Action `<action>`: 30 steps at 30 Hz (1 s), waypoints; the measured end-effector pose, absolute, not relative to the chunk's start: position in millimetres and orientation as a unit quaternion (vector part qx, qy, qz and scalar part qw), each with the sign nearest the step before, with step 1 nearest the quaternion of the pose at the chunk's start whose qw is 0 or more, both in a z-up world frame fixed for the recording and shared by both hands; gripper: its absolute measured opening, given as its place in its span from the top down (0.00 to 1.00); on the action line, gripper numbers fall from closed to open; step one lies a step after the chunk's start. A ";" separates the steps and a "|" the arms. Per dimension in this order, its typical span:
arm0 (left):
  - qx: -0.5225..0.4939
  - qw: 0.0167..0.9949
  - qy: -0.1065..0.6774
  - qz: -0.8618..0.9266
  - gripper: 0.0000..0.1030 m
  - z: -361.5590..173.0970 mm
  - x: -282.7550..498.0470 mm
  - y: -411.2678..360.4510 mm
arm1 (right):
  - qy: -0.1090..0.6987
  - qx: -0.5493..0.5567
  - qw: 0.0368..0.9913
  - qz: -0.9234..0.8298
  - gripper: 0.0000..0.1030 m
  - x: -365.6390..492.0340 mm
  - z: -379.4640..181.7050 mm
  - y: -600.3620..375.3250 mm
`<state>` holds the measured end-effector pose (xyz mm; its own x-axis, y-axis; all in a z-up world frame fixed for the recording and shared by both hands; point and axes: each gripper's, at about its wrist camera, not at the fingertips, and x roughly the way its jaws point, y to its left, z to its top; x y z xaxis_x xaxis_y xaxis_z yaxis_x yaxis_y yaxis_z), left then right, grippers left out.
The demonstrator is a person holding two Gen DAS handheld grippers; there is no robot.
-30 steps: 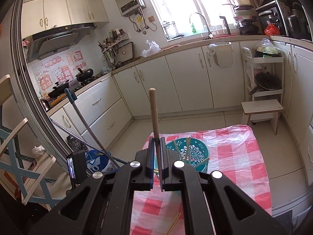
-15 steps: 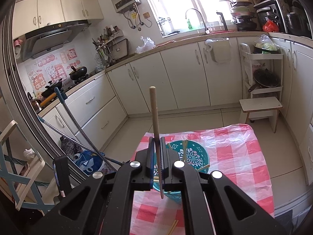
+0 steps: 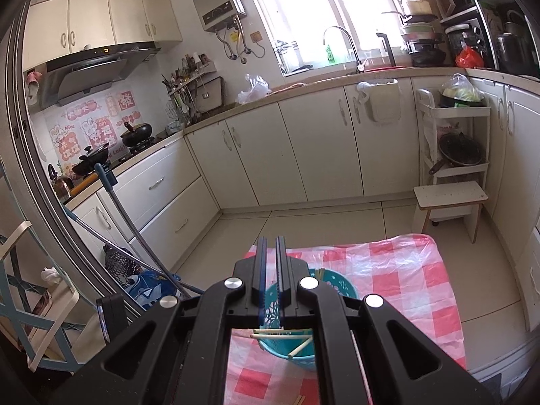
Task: Organize utensils
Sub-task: 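Move the right tool back to the loose chopsticks and close on one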
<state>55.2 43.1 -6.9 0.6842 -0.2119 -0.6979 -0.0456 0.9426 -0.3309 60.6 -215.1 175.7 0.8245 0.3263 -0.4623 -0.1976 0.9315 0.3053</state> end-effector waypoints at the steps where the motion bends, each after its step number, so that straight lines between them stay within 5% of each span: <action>1: -0.162 0.903 0.395 -0.046 0.50 -7.2 54.6 42.3 | 0.262 0.122 0.947 0.136 0.94 59.9 176.0 -215.8; 18: -0.159 0.898 0.408 -0.047 0.50 -11.9 55.5 43.0 | 0.485 0.110 0.858 0.128 0.89 -12.5 8.1 -214.8; 30: -0.161 0.898 0.408 -0.048 0.50 -13.3 55.6 47.6 | 0.512 0.078 0.849 0.107 0.89 -17.3 -52.8 -167.8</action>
